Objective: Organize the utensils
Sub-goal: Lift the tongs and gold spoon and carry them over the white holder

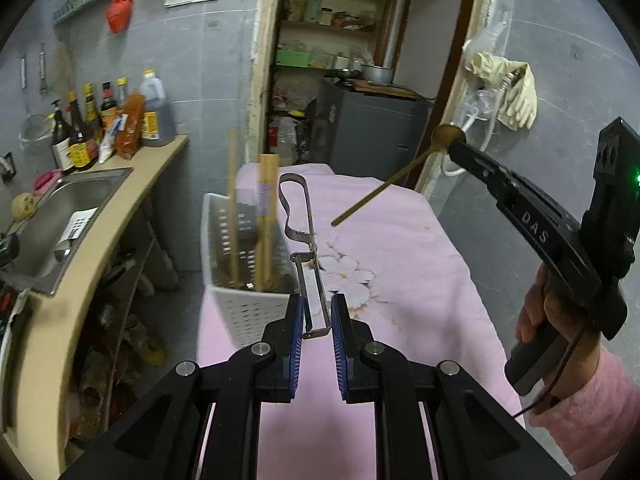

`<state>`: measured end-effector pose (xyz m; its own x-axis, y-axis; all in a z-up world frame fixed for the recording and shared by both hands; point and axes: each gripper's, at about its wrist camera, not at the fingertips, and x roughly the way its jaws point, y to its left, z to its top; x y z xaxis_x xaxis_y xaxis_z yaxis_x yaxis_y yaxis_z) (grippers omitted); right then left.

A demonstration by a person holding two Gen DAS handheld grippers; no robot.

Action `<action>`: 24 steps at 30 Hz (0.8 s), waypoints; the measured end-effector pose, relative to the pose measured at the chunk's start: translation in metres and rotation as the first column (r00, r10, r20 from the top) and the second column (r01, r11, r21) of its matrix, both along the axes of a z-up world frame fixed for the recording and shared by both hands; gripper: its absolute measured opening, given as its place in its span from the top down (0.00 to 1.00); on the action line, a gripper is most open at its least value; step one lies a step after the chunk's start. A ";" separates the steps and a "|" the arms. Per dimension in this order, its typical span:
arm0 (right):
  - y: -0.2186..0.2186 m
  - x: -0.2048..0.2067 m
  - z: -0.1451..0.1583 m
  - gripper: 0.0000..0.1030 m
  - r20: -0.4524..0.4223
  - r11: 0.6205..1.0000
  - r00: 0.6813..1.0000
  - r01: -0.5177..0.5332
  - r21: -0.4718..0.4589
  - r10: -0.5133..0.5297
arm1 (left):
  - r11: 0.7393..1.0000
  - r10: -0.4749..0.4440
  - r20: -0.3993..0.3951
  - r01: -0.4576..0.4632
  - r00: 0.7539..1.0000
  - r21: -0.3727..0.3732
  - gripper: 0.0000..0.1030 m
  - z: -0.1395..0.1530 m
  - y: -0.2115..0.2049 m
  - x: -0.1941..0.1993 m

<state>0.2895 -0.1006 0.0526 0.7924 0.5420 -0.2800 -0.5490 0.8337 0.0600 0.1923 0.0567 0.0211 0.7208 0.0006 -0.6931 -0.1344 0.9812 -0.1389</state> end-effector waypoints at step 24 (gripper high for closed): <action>0.073 -0.005 -0.005 0.98 -0.060 0.987 0.993 -0.108 -0.121 0.101 | 0.996 0.031 -0.144 -0.043 0.989 -0.083 0.87 -0.005 0.031 0.002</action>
<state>0.2847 -0.0276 0.0480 0.7150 0.5796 -0.3910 -0.6325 0.7745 -0.0086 0.1944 0.0881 0.0164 0.6157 -0.0384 -0.7871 -0.1949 0.9603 -0.1994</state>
